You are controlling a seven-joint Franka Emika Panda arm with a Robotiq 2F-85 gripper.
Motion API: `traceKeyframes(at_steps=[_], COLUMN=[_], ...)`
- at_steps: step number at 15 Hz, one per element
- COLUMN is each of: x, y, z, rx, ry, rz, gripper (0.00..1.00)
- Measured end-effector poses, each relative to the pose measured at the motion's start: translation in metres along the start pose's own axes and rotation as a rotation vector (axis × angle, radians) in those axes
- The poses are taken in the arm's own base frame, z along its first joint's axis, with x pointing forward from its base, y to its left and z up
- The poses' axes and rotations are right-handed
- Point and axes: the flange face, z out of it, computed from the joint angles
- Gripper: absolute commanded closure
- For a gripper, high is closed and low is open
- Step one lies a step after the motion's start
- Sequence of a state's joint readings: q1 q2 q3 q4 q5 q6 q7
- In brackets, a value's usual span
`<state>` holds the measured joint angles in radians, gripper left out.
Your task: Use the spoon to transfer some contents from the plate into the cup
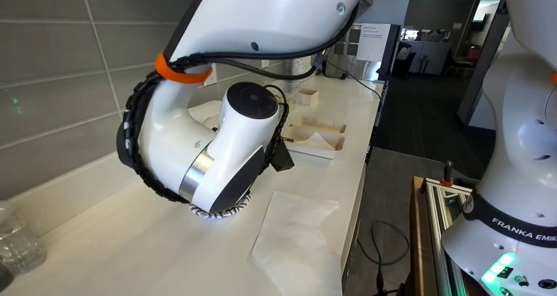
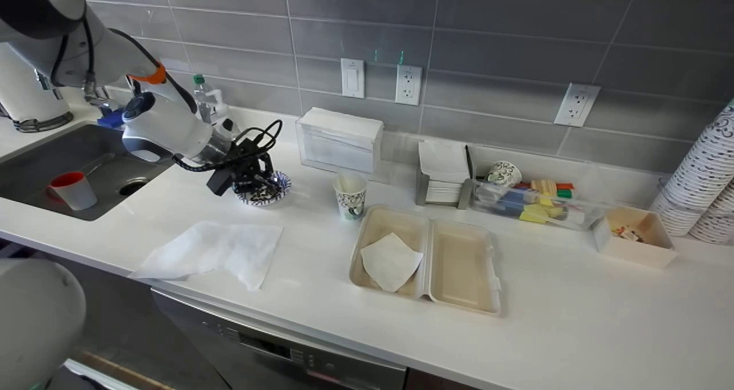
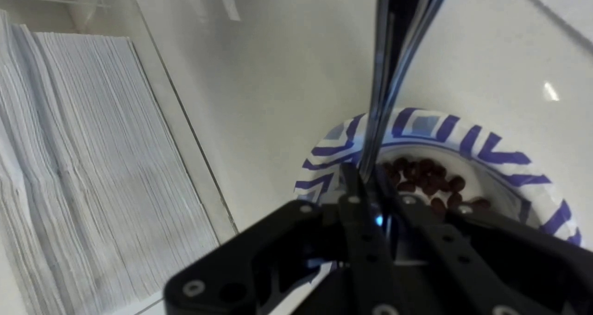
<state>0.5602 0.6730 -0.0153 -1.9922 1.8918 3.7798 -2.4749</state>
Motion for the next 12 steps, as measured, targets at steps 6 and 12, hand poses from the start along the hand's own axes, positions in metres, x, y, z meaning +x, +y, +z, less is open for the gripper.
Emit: traceKeyframes(at_steps=[6,12], x=[0.006,0.012], y=[-0.004,-0.012], z=[0.013,0.014], rx=[-0.029,-0.033], ry=[-0.038,-0.039], rz=[-0.010,-0.035], gripper=[0.98,0.98])
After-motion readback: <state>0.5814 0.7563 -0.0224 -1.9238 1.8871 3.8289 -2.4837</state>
